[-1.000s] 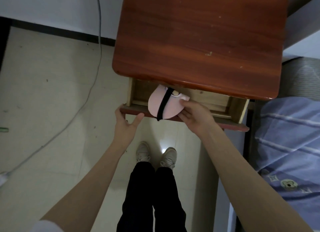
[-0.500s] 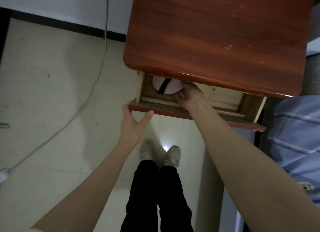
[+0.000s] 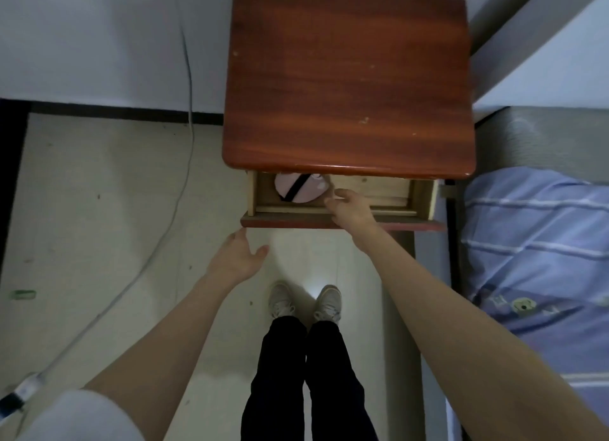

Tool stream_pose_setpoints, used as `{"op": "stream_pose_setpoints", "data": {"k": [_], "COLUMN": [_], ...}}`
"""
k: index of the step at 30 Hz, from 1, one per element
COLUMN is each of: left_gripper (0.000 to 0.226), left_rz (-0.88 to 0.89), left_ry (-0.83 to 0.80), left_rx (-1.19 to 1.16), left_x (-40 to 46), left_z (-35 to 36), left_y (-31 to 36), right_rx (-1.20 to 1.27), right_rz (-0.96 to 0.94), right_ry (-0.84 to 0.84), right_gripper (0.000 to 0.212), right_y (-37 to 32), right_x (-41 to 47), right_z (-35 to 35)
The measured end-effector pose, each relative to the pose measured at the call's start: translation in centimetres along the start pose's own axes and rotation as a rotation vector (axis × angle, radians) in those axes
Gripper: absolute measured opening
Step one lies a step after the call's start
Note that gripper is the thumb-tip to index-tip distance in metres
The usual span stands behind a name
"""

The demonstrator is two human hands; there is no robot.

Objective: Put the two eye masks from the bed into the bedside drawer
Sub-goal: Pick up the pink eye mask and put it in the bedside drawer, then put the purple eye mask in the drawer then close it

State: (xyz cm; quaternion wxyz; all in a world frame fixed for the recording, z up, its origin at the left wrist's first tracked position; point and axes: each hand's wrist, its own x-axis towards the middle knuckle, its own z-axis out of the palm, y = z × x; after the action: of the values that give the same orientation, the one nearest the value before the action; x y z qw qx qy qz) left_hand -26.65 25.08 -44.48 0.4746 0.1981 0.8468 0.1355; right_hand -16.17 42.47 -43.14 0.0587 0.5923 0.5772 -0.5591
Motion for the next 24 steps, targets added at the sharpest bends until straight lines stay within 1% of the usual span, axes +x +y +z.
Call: {"op": "stream_pose_setpoints", "data": {"k": [2,3,5,6,9,11,15,17,20,24], "left_gripper": [0.065,0.064,0.061,0.058,0.053,0.052,0.048,0.049,0.052,0.051], "left_rz": [0.086,0.140,0.273,0.373,0.663,0.770,0.963,1.079,1.173,1.360], "left_ry": [0.018,0.057,0.139,0.171,0.162,0.115,0.005,-0.085,-0.208,-0.374], "left_rx": [0.196,0.237,0.225,0.208,0.261,0.293,0.336,0.404,0.485,0.576], "left_x": [-2.4,-3.9,-6.9,-8.4,-12.9,-15.7,-21.9,-25.2,-30.7,-39.7], "left_z": [-1.3,-1.8,-2.6,-2.8,-2.9,-2.4,1.7,5.0,10.6,19.6], "left_y": [1.7,3.0,5.7,7.3,12.0,14.6,19.1,20.7,21.7,20.1], "right_rx": [-0.126,-0.166,-0.233,-0.265,-0.363,-0.362,-0.265,-0.187,-0.058,0.058], "right_rz": [-0.083,-0.125,-0.185,-0.207,-0.250,-0.248,-0.202,-0.178,-0.119,-0.015], "right_ry": [0.012,0.028,0.058,0.084,0.154,0.220,0.478,0.588,0.709,0.896], "right_gripper": [0.043,0.045,0.049,0.051,0.059,0.062,0.059,0.058,0.058,0.057], "right_y": [0.2,0.5,1.2,1.7,3.7,5.1,9.3,12.5,18.2,28.0], "right_x": [-3.8,-5.7,-9.6,-11.7,-18.2,-22.3,-30.6,-34.9,-41.3,-51.5], "right_z": [-2.6,-4.2,-7.2,-8.9,-13.8,-16.3,-20.3,-21.5,-22.3,-21.2]}}
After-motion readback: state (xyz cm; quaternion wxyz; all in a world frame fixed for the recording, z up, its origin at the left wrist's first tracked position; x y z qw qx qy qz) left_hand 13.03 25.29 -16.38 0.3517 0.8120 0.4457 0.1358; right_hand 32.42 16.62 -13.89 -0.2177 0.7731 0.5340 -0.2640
